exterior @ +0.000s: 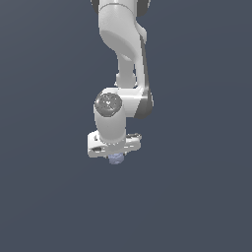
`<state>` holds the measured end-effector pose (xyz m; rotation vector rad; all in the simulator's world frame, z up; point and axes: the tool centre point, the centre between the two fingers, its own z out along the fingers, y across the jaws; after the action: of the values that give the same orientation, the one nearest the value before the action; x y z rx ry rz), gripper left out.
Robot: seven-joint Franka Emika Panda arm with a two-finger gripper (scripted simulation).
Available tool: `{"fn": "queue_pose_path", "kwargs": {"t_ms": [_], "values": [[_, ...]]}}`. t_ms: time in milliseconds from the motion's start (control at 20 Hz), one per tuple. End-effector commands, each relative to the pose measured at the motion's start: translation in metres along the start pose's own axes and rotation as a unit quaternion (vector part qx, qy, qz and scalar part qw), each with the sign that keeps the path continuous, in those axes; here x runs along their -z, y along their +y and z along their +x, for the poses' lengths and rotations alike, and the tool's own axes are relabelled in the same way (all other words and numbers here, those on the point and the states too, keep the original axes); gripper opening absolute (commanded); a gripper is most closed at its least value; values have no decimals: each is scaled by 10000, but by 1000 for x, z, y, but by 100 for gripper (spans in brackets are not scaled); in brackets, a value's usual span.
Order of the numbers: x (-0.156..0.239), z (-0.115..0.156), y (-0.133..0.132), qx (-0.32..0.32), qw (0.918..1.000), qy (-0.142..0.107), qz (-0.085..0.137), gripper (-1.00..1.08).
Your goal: Pick up the object and move it to a goal position.
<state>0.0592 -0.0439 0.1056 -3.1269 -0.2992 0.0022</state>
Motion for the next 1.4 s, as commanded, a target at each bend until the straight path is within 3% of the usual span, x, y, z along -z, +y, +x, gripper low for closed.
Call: {"fn": "queue_pose_path", "kwargs": {"t_ms": [0, 1350], "values": [[23, -9, 10, -3, 10000, 7, -3, -100], [310, -114, 136, -3, 10000, 11, 6, -100]]}}
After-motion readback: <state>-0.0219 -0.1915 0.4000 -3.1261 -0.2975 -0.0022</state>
